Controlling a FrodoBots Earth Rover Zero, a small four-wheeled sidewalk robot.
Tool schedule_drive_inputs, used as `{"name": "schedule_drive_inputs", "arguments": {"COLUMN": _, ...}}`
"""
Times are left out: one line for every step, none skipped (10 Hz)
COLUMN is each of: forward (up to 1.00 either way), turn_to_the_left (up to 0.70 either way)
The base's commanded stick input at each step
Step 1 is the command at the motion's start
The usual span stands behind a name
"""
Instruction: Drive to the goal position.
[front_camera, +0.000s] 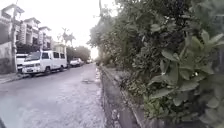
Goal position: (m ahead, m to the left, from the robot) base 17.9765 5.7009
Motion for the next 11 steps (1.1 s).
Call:
{"name": "schedule_drive_inputs", "arguments": {"forward": 0.00, "turn_to_the_left": 0.00}}
{"name": "schedule_drive_inputs", "arguments": {"forward": 0.00, "turn_to_the_left": 0.00}}
{"name": "schedule_drive_inputs", "arguments": {"forward": 0.00, "turn_to_the_left": 0.00}}
{"name": "schedule_drive_inputs", "arguments": {"forward": 0.00, "turn_to_the_left": 0.00}}
{"name": "schedule_drive_inputs", "arguments": {"forward": 0.00, "turn_to_the_left": 0.37}}
{"name": "schedule_drive_inputs", "arguments": {"forward": 0.00, "turn_to_the_left": 0.67}}
{"name": "schedule_drive_inputs", "arguments": {"forward": 0.00, "turn_to_the_left": 0.70}}
{"name": "schedule_drive_inputs", "arguments": {"forward": 0.00, "turn_to_the_left": 0.70}}
{"name": "schedule_drive_inputs", "arguments": {"forward": 0.00, "turn_to_the_left": 0.70}}
{"name": "schedule_drive_inputs", "arguments": {"forward": 0.00, "turn_to_the_left": 0.70}}
{"name": "schedule_drive_inputs", "arguments": {"forward": 0.00, "turn_to_the_left": 0.70}}
